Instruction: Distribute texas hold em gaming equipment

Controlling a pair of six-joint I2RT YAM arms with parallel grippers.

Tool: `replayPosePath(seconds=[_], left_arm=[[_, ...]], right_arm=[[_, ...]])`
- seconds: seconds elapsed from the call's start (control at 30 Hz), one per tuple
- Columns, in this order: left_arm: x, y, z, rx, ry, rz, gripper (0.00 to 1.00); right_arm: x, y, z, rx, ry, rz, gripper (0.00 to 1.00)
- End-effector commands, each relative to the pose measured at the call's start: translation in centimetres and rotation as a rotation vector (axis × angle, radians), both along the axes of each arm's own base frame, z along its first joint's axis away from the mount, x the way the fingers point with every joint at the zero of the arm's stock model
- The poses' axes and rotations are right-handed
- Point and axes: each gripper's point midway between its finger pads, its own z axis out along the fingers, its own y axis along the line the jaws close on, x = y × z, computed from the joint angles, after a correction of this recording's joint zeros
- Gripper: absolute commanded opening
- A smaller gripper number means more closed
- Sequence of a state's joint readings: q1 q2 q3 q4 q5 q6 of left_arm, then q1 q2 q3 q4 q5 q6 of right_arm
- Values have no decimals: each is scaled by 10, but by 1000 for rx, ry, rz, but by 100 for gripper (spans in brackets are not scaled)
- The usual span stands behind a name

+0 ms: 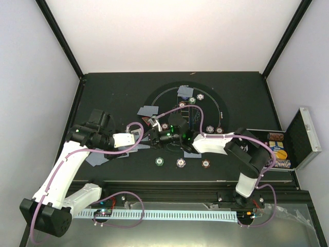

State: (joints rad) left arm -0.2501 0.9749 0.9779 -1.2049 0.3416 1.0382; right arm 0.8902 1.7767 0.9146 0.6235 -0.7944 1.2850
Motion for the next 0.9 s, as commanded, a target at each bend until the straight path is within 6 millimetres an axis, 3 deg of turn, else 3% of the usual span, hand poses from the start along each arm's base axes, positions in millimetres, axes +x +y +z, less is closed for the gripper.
replayPosePath(seconds=[0.0,0.23,0.47,0.6,0.77,0.87], left_arm=[[3,-5,22,-41,-68,-19,2],[4,-4,18,-32,-67,-18,1],[5,-3,18,-26,-71,-15,2],[5,-3,19,-25,-61,-9,2],[3,-2,16,-20,-53,-2,2],[2,-1,16,-16,-52,1,2]], right_arm=[[0,-11,-15,-67,14,-24,26],[2,-23,-8,-74,-6,-46,11],[28,-68,-9,-174,-66,-113,1],[73,-117,-18,-333,-137,-201,1],[155,-185,-36,-875,-430,-324,1],[191,-201,-45,-1086,-541,-338,1]])
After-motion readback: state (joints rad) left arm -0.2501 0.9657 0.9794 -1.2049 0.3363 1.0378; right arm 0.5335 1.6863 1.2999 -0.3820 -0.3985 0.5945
